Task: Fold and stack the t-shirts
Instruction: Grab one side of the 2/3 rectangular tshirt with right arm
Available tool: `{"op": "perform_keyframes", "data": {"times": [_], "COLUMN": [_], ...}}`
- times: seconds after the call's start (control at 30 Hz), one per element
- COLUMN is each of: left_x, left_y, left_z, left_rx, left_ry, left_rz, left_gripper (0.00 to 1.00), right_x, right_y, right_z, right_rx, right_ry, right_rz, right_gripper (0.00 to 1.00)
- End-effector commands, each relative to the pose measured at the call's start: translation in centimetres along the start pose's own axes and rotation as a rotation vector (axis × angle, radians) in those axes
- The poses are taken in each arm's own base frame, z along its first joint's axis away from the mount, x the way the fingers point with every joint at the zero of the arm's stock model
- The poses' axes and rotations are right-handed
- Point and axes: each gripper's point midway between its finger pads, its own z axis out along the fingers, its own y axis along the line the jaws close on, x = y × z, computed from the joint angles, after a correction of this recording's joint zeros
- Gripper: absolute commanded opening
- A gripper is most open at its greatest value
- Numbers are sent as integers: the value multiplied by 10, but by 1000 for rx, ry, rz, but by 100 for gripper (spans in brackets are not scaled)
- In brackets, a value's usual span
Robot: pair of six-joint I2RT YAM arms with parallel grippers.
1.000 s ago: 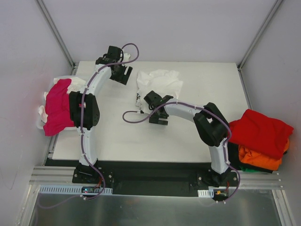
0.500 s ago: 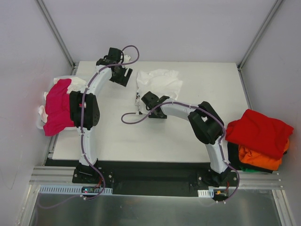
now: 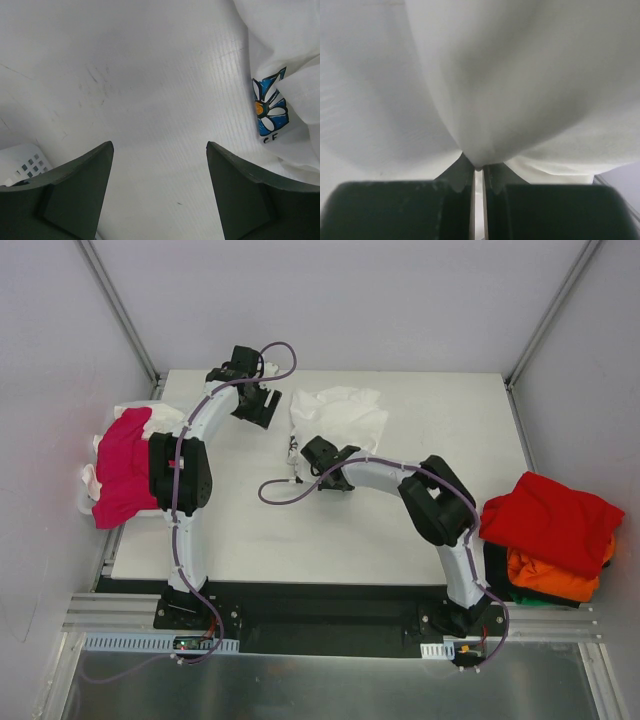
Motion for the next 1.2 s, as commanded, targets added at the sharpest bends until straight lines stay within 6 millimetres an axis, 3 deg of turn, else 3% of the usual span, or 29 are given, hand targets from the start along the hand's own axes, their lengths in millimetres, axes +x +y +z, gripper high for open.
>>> {"op": "perform_keyframes", "data": {"times": [0.0,0.07,0.2,0.47,0.77,0.9,1.17], "left_x": [-2,-2,-1,8,14,10,17], "left_y": [7,7,8,7,7,8,7], "left_z": [-5,-3,3,12,12,10,12], "left_rx": [-26,-24,-25,-20,-26,-32,-27], "left_ry": [-11,-11,-7,15,18,7,14], "left_rz": [11,14,20,32,40,40,38], "left_gripper": [75,75,75,75,75,75,75], "right_x": [-1,2,-11,-23,-27,-32,-40], "right_y": [49,67,108,156,198,187,107], "right_z": [-37,-58,-101,-178,-228,-241,-248], "right_rx": [-152,-206,-324,-484,-619,-555,-236], "right_ry": [-42,-48,-119,-229,-288,-316,-324], "right_rz": [-11,-24,-54,-95,-158,-171,-103], "right_gripper": [1,1,1,1,1,1,1]}}
